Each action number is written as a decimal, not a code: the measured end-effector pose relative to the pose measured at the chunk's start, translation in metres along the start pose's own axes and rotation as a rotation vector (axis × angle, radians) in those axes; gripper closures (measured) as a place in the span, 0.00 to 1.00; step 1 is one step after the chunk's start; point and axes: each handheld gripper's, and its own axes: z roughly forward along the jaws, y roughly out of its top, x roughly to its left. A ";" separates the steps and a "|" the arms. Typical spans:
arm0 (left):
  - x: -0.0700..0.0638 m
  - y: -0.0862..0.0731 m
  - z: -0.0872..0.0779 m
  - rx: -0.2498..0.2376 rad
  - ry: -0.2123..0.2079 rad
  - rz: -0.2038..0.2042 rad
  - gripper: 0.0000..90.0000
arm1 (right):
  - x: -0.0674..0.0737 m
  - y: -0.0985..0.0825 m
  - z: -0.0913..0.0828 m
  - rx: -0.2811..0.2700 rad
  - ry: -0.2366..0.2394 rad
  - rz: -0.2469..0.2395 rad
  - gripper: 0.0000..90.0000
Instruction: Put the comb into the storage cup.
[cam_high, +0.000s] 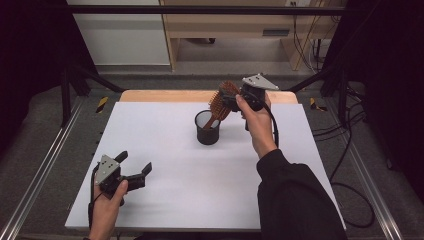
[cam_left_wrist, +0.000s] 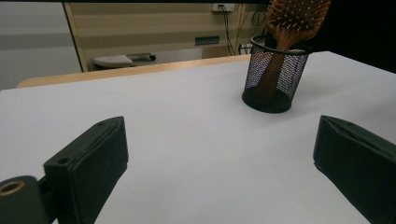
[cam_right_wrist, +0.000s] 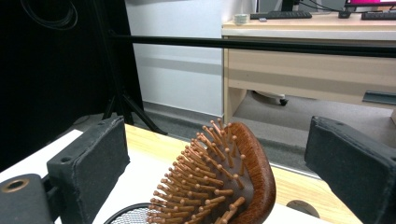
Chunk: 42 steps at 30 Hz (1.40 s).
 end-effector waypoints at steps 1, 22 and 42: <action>0.000 0.000 0.000 0.000 0.000 0.000 0.04 | 0.000 0.001 -0.001 -0.004 0.003 -0.003 0.07; 0.008 0.001 -0.003 -0.018 0.014 -0.015 0.04 | -0.004 0.008 -0.021 -0.035 0.011 -0.056 0.06; 0.016 -0.001 -0.009 -0.042 0.031 -0.040 0.03 | -0.018 0.015 -0.051 -0.053 0.035 -0.031 0.04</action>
